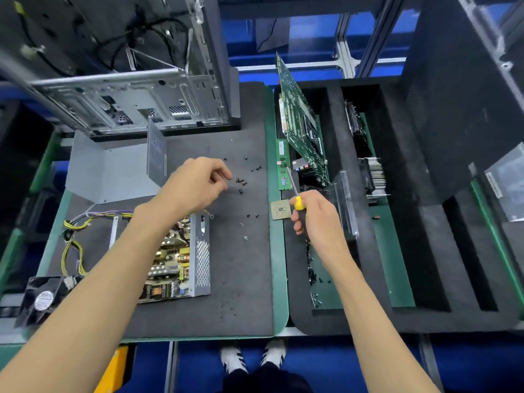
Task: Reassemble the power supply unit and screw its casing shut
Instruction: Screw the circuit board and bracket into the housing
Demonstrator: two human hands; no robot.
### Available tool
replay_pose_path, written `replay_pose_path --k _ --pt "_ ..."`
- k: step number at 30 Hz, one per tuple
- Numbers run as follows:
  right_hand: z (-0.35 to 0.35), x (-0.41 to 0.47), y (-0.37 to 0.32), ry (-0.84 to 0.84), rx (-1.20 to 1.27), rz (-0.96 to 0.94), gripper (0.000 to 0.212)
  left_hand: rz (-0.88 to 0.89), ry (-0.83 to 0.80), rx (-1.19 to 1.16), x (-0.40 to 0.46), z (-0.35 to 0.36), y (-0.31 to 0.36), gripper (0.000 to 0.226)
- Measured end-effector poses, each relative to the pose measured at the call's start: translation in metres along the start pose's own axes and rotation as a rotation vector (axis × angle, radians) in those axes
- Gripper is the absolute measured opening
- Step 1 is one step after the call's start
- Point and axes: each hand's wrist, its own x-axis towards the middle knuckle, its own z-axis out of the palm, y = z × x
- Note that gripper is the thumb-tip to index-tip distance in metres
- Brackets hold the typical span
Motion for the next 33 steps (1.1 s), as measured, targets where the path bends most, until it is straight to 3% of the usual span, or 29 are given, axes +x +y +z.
replay_pose_path --k 3,8,14,24,33 --pt "0.007 0.002 -0.004 0.006 -0.015 -0.042 0.028 -0.07 0.073 0.078 0.0 -0.001 -0.012 0.028" --pt "0.015 0.004 -0.009 0.017 -0.034 -0.053 0.028 -0.152 -0.013 0.195 0.01 0.006 -0.02 0.024" --pt "0.019 0.011 -0.01 0.042 -0.097 -0.065 0.019 -0.14 -0.011 0.121 0.029 0.017 -0.007 0.016" --pt "0.019 0.019 -0.007 0.075 -0.141 -0.06 0.016 -0.017 -0.004 0.017 0.059 0.04 0.025 0.018" --pt "0.009 0.018 -0.004 0.104 -0.155 -0.06 0.016 0.159 0.006 0.155 0.078 0.057 0.027 0.017"
